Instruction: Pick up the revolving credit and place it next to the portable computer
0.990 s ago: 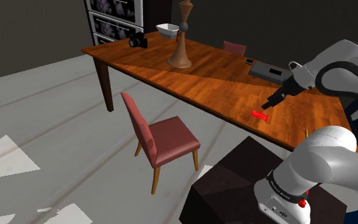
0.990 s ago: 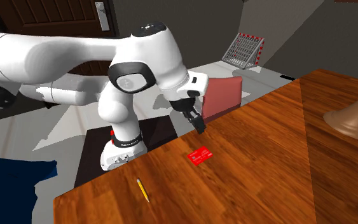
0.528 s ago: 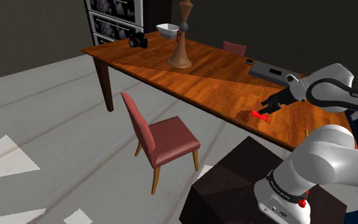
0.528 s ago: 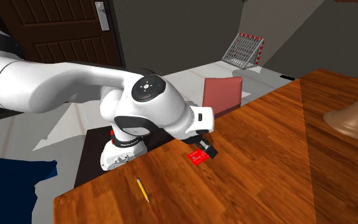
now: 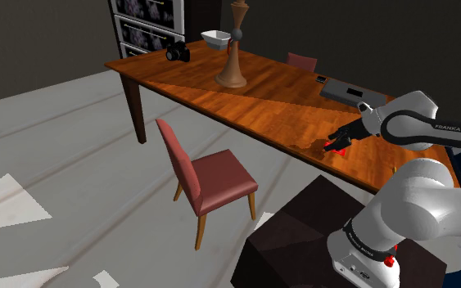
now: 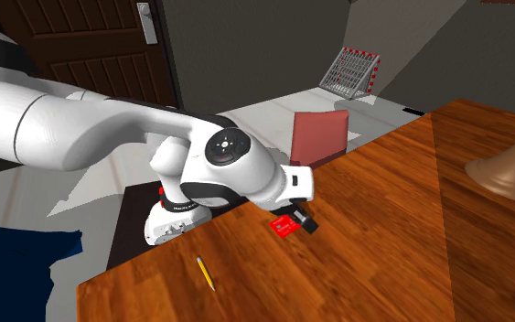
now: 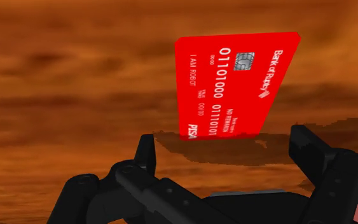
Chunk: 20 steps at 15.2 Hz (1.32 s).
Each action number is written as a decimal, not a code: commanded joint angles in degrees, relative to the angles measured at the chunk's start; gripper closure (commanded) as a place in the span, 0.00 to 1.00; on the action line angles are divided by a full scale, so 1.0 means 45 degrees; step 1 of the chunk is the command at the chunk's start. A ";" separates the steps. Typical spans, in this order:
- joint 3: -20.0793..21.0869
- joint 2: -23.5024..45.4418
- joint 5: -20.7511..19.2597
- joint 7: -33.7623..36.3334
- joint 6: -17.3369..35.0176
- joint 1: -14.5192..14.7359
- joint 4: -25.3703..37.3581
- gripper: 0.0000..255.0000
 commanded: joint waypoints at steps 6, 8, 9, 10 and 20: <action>-0.0080 0.0091 -0.0042 0.0027 0.0126 0.0093 0.0006 0.00; -0.0080 0.0091 -0.0042 0.0027 0.0126 0.0093 0.0006 1.00; -0.0074 0.0089 -0.0036 0.0029 0.0119 0.0100 0.0016 1.00; -0.0077 0.0086 -0.0039 0.0024 0.0118 0.0090 0.0010 1.00; 0.0854 -0.0543 0.0503 0.0187 -0.0774 -0.0195 0.0175 1.00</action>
